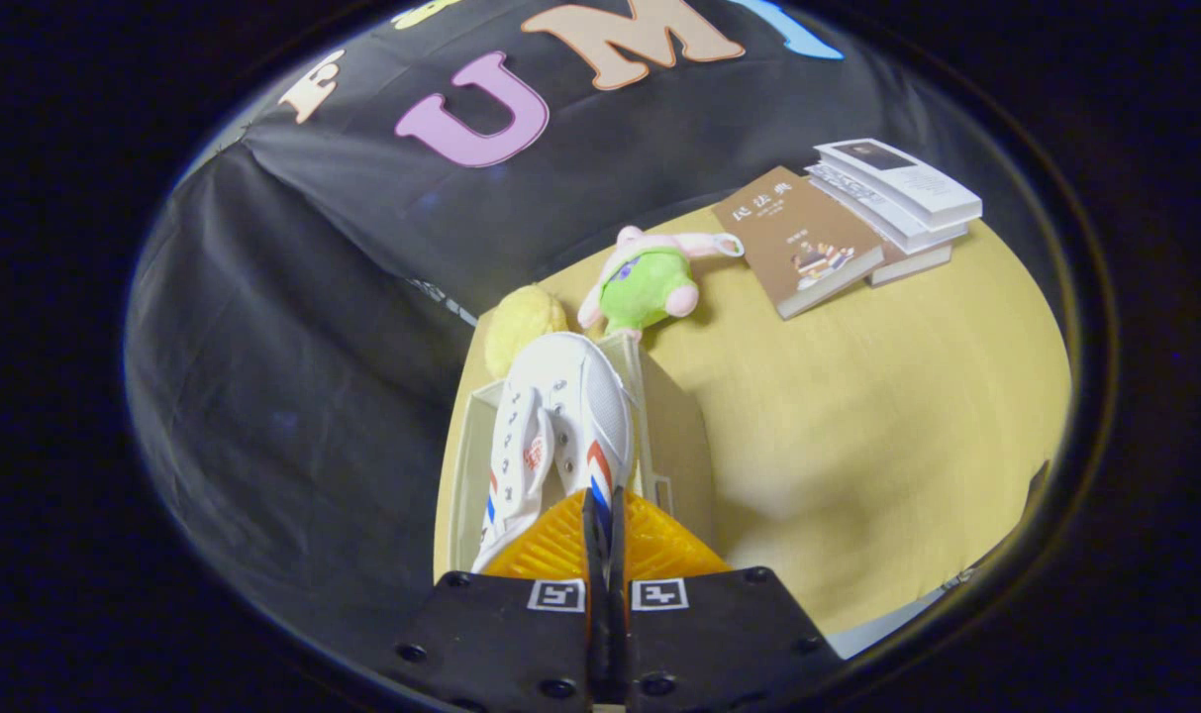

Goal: Open the storage box then place both shoes into the box .Put the left shoe in first, then the right shoe, with the right side of both shoes facing outward in a uniform manner.

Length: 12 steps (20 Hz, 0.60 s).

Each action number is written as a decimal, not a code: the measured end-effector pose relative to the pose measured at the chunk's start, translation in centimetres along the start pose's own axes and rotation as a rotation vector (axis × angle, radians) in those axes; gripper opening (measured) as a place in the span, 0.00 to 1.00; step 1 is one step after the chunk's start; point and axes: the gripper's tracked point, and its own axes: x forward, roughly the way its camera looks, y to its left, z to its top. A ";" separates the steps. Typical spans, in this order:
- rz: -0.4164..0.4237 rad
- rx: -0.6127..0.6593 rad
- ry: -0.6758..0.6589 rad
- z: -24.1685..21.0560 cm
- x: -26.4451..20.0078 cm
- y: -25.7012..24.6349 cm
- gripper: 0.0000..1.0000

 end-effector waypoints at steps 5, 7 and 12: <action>-0.077 -0.017 -0.029 -0.6 1.6 -1.0 0.05; -0.077 -0.015 -0.034 -0.8 1.7 -0.9 0.06; -0.091 -0.063 -0.052 -1.4 1.3 -0.8 0.09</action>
